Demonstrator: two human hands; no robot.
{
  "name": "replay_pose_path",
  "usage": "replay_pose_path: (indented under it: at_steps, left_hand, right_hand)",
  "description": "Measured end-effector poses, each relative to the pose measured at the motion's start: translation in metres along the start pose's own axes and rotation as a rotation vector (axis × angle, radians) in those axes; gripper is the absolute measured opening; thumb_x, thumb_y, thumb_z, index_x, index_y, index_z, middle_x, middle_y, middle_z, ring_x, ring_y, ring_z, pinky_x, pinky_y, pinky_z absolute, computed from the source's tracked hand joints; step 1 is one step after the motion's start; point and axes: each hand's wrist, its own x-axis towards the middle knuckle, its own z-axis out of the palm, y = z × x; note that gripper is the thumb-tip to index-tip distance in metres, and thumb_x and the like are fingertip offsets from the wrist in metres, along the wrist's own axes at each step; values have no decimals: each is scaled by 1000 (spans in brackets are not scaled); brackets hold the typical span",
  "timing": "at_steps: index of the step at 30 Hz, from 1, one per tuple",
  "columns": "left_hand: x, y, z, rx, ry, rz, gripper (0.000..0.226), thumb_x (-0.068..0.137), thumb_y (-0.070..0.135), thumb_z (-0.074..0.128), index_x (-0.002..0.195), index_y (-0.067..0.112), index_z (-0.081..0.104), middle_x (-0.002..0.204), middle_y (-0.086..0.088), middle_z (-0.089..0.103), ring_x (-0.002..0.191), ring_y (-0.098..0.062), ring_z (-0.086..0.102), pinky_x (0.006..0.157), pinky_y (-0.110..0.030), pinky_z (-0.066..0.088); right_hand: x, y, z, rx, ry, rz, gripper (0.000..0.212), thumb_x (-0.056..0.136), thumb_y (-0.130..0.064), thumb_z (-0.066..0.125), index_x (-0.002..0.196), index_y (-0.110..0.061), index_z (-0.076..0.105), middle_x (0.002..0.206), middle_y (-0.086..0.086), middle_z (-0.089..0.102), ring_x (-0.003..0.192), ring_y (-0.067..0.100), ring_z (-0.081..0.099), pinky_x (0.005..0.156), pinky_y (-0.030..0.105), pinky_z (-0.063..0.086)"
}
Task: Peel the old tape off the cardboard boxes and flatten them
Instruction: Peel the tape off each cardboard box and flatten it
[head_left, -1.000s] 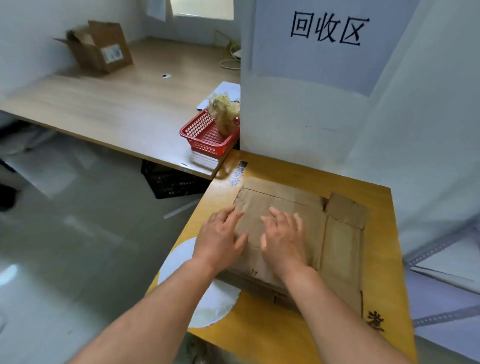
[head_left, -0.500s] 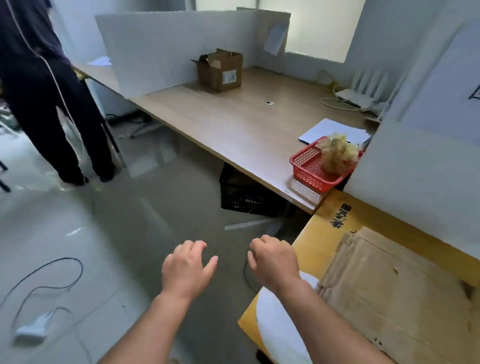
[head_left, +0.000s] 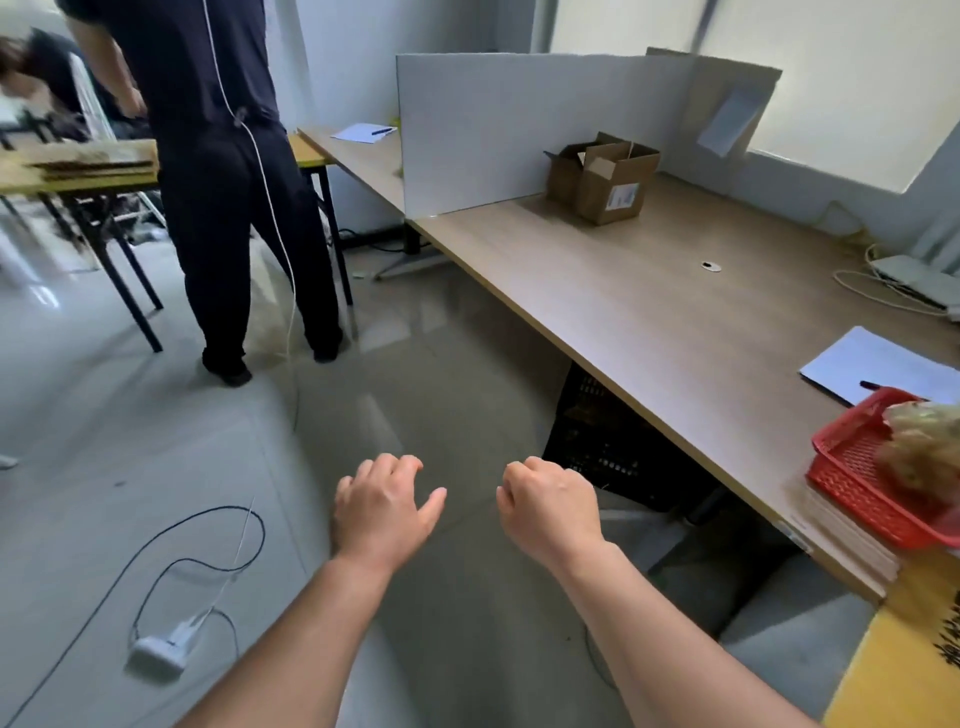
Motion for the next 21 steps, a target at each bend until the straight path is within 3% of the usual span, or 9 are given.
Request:
replay_pose_path:
  at_steps: [3,7,9,12,16,21]
  left_hand:
    - [27,-16,12,-32,23,-10,37,78,36,76,102,8,70,93,-14,66,93,-35,62,77,-41,45]
    - [79,-30,34,20,-38,-69,43,90,50,54,122,22,59,114,-1,60,111,-22,54,85,-33,41]
    - [113,-31,45,19,-50,-62,43,91,51,51,123,24,57,115,2,59,111,-20,54,86,-32,41]
    - [175,-25,62,70,-71,-22,42,92,50,49,125,25,55,116,3,58,113,-18,53,88,-31,41]
    - [271,3,80,114,-109,30,43,94,50,45,129,26,51,120,5,56,116,-15,52,89,-29,39]
    - [379,51,98,104,-104,99,44,94,52,43,131,29,49,123,7,54,116,-13,50,91,-28,38]
  right_hand:
    - [39,-3,11,2,10,0,25,95,-32,36,91,-17,56,94,0,60,88,26,58,65,30,31]
    - [91,0,26,16,-24,1,23,94,-31,39,87,-16,55,90,0,60,85,26,58,62,29,29]
    - [122,8,31,16,2,10,18,88,-26,52,74,-15,54,77,1,59,72,27,58,57,27,28]
    - [173,29,37,-22,51,15,29,70,-17,72,55,-14,48,56,1,51,50,25,51,49,25,23]
    - [251,79,44,13,4,32,19,94,-28,41,84,-16,52,88,0,52,83,25,53,67,30,29]
    - [346,138,40,19,43,79,27,96,-31,36,102,-17,59,104,2,58,93,24,55,81,33,37]
